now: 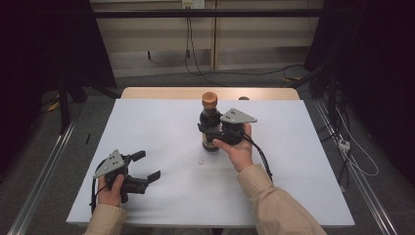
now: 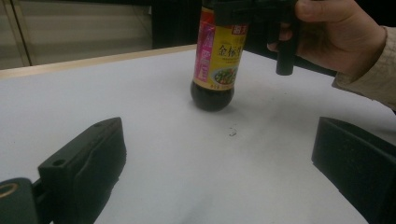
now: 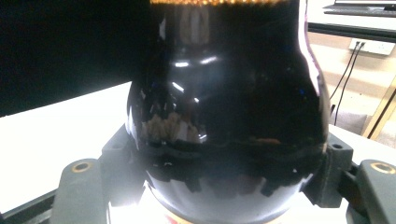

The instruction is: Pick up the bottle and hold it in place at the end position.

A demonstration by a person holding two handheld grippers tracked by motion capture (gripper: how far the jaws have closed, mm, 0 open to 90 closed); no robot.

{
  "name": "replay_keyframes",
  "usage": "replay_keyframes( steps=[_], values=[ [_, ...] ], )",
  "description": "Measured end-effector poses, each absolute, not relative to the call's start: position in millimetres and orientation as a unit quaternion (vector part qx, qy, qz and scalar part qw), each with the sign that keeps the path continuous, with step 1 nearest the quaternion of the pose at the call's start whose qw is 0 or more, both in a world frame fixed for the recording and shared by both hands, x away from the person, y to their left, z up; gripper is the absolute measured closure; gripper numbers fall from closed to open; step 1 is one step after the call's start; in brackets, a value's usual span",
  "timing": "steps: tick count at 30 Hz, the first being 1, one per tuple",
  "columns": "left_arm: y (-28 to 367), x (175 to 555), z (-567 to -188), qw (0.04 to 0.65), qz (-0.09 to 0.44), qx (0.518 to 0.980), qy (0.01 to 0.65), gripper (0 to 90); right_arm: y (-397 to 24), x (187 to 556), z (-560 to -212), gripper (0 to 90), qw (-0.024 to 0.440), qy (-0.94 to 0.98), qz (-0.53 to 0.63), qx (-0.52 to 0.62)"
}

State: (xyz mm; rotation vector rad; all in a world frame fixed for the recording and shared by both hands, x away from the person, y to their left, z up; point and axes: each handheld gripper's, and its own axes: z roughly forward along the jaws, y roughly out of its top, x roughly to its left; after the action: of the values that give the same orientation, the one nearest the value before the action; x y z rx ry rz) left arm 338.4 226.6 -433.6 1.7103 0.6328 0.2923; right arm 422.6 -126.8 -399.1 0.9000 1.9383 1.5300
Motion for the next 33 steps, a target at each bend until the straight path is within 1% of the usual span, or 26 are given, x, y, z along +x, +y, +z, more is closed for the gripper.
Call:
replay_keyframes(
  steps=[7,14,19,23,28,31,33],
  values=[
    [226.2,338.7,-434.1,0.603,0.126,0.738,0.274,2.8,-125.0,424.3,-402.2,27.8,0.253,0.714,0.558,0.338],
    [223.7,338.5,-435.2,0.603,0.121,0.739,0.275,3.1,-135.1,428.1,-402.2,27.9,0.227,0.716,0.560,0.349],
    [222.5,339.1,-433.7,0.604,0.123,0.739,0.272,3.4,-133.9,425.6,-401.3,28.4,0.225,0.730,0.551,0.336],
    [217.7,340.9,-429.7,0.609,0.125,0.729,0.285,4.9,-137.9,427.8,-402.9,28.7,0.218,0.724,0.557,0.343],
    [211.7,342.9,-424.5,0.604,0.133,0.728,0.296,5.7,-137.4,428.5,-404.3,29.7,0.220,0.731,0.557,0.327],
    [208.0,344.9,-420.8,0.601,0.134,0.727,0.304,8.5,-138.9,429.4,-405.0,30.0,0.218,0.732,0.558,0.324],
    [206.6,345.9,-419.2,0.598,0.137,0.727,0.308,8.5,-138.6,429.3,-405.1,30.2,0.220,0.734,0.557,0.321]
  ],
)
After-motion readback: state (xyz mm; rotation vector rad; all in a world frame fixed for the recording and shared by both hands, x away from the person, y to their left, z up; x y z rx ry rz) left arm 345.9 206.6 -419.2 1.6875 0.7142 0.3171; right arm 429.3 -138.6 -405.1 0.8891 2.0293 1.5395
